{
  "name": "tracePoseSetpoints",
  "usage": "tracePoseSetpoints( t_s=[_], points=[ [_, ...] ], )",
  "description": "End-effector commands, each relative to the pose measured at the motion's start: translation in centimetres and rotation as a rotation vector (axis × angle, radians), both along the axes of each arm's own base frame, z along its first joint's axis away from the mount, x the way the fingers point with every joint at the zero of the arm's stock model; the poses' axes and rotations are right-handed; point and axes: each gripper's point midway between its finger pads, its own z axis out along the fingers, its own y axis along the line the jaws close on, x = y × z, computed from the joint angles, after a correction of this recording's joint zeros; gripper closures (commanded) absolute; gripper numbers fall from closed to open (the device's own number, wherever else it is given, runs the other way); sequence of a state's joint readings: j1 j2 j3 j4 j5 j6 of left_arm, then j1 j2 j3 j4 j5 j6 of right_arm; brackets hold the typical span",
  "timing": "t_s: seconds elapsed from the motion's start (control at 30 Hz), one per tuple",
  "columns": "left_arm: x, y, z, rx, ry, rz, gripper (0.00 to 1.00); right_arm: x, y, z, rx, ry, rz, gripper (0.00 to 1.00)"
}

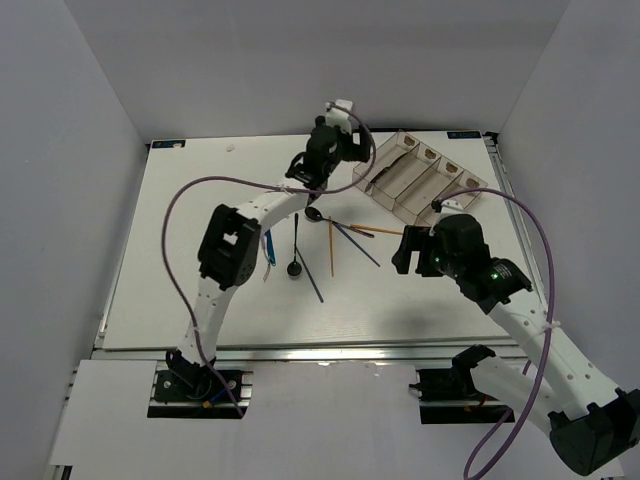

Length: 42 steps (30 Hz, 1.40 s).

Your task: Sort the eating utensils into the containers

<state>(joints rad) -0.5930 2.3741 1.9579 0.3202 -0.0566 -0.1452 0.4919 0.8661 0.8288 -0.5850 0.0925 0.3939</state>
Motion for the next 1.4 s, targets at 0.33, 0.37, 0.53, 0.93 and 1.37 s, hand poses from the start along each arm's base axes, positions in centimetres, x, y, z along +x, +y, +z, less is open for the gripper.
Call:
tracePoseSetpoints(
  t_s=[0.33, 0.37, 0.53, 0.93, 1.37],
  points=[
    [-20.4, 26.3, 11.6, -0.218, 0.256, 0.690, 0.02, 4.2, 3.7, -1.5, -0.052, 0.052, 0.030, 0.11],
    [-22.1, 27.4, 9.4, -0.183, 0.290, 0.703, 0.02, 4.7, 4.2, -1.8, -0.078, 0.064, 0.026, 0.11],
    [-30.4, 33.3, 9.0, -0.144, 0.291, 0.763, 0.02, 6.6, 4.6, -1.5, -0.149, 0.033, -0.013, 0.11],
    [-34.6, 36.5, 2.5, 0.020, 0.349, 0.804, 0.02, 9.0, 9.5, -2.5, -0.151, 0.064, 0.229, 0.11],
    [-30.3, 30.0, -0.9, -0.001, 0.489, 0.627, 0.02, 7.5, 8.4, -3.7, -0.082, 0.080, 0.123, 0.11]
  ],
)
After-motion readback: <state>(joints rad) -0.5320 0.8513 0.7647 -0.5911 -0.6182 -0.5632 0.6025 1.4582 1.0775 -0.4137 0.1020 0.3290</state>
